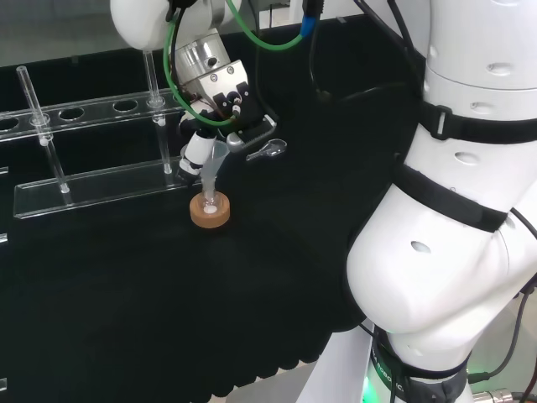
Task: Remove the funnel from the round-bottom flask.
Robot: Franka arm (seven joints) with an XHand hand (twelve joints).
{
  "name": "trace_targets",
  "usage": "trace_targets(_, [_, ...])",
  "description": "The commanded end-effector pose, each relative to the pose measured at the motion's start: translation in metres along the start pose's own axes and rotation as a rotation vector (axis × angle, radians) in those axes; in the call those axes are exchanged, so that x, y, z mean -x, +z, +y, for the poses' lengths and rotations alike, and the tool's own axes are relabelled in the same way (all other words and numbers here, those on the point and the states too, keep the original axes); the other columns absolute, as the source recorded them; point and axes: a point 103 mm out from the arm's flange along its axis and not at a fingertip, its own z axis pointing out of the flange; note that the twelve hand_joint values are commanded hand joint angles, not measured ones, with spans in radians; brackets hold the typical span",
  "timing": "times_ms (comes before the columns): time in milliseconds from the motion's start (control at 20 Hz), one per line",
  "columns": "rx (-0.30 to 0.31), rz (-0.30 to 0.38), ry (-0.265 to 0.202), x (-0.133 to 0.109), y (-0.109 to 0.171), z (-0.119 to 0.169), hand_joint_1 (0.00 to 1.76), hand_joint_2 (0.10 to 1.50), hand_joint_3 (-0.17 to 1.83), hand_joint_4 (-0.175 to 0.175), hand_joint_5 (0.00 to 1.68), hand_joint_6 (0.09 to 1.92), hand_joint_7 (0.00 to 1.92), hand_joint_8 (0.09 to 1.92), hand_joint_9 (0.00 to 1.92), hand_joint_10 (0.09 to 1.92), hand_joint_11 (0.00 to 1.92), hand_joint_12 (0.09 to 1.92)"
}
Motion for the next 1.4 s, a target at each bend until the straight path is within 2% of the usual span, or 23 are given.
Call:
trace_targets(50, [-0.015, -0.010, -0.001, 0.002, 0.001, 0.006, 0.54, 0.67, 0.23, 0.022, 0.05, 0.09, 0.00, 0.43, 0.07, 0.89, 0.23, 1.52])
trace_targets(500, [-0.016, -0.021, -0.007, 0.007, 0.010, 0.018, 0.58, 0.68, 0.24, 0.021, 0.09, 0.09, 0.00, 0.58, 0.17, 0.86, 0.27, 1.50])
trace_targets(750, [0.045, -0.062, 0.000, 0.011, 0.016, 0.023, 0.66, 0.68, 0.32, 0.008, 0.26, 0.09, 0.12, 0.68, 0.46, 0.69, 0.35, 1.43])
trace_targets(950, [0.103, -0.093, 0.019, 0.011, 0.016, 0.021, 0.72, 0.66, 0.42, -0.004, 0.44, 0.09, 0.29, 0.67, 0.64, 0.59, 0.43, 1.37])
trace_targets(1100, [0.171, -0.121, 0.039, 0.012, 0.013, 0.018, 0.77, 0.67, 0.49, -0.013, 0.56, 0.09, 0.45, 0.67, 0.77, 0.55, 0.53, 1.31])
trace_targets(1200, [0.204, -0.138, 0.045, 0.013, 0.010, 0.016, 0.81, 0.68, 0.54, -0.010, 0.67, 0.23, 0.58, 0.64, 0.89, 0.49, 0.61, 1.26])
trace_targets(1400, [0.208, -0.167, 0.042, 0.011, 0.003, 0.015, 0.86, 0.69, 0.59, -0.006, 0.72, 0.58, 0.68, 0.63, 1.02, 0.41, 0.71, 1.20])
